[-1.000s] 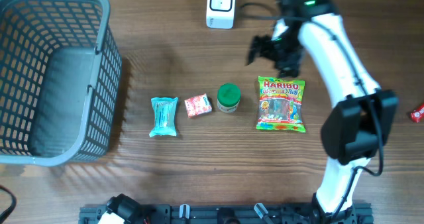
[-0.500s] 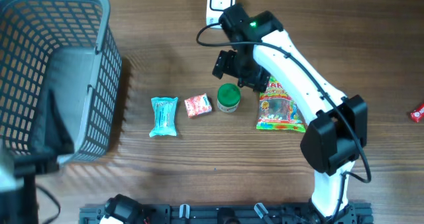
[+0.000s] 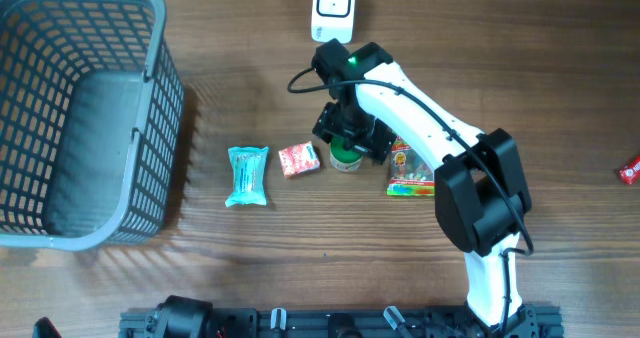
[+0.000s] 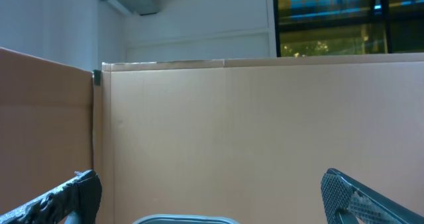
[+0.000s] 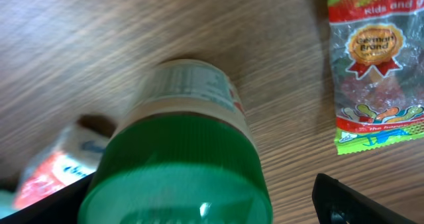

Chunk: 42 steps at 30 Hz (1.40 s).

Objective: Scan the item barcode
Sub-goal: 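Reach the right gripper to the green-capped jar and grasp it, then lift the jar and hold its label before the white scanner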

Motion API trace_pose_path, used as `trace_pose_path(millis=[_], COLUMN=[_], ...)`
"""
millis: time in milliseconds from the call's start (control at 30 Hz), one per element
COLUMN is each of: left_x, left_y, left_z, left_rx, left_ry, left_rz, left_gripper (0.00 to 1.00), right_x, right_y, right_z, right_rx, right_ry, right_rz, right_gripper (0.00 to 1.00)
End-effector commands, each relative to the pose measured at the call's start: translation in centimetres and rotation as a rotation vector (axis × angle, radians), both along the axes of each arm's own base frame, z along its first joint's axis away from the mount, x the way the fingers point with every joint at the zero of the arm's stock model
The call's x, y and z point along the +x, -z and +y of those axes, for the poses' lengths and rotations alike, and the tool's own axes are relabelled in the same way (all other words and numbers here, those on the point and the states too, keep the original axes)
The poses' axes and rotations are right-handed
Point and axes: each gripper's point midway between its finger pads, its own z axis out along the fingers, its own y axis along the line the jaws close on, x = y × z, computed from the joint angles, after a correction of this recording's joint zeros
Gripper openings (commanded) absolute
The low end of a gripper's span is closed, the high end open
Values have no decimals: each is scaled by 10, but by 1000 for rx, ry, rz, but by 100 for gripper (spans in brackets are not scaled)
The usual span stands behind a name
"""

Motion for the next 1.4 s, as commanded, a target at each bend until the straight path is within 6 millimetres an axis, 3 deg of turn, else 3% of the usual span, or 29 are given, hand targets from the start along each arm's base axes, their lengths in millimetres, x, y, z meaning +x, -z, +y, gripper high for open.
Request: trace_pose_path(millis=[0, 100, 167, 233, 300, 400, 433, 533, 700, 767, 833, 967, 1033, 1133, 1233, 1367], left_x=[-1, -13, -37, -65, -76, -47, -34, -5, 25, 45, 78, 121, 139, 153, 157, 160], left_y=[-3, -21, -41, -62, -67, -41, -34, -12, 30, 49, 82, 127, 149, 171, 180, 187], left_z=[-3, 8, 36, 53, 59, 58, 49, 11, -48, -57, -64, -84, -89, -92, -93, -93], left_rx=[-7, -51, -170, -256, -293, -362, -323, -135, 99, 115, 123, 149, 146, 148, 150, 164], left_ry=[18, -21, -137, -175, -190, -156, -126, 0, 237, 262, 267, 331, 344, 345, 346, 338], left_rz=[-17, -105, -232, -379, -429, -289, -234, -72, 111, 178, 280, 369, 405, 452, 475, 489], left_gripper=[100, 100, 100, 100, 100, 100, 100, 100, 100, 100, 100, 100, 100, 100, 100, 100], right_x=[-20, -25, -32, -31, -24, -20, -17, -2, 50, 70, 95, 144, 169, 202, 227, 260], right_y=[33, 58, 74, 80, 81, 80, 78, 59, -3, -30, -60, -95, -110, -132, -150, -151], right_z=[6, 19, 13, -1, -7, -9, -10, -22, -23, -21, -23, -41, -36, -18, -7, 0], right_rx=[36, 131, 117, 47, 19, 27, 32, -17, -94, -120, -181, -385, -422, -408, -390, -411], right_ry=[32, 41, 63, 53, -15, -110, -149, -207, -400, -456, -486, -455, -448, -468, -447, -466], right_rz=[85, 92, 96, 69, 30, 18, 14, -6, -159, -240, -348, -566, -690, -858, -1007, -1129], right_gripper=[100, 100, 99, 88, 76, 65, 61, 60, 61, 61, 61, 61, 61, 61, 60, 59])
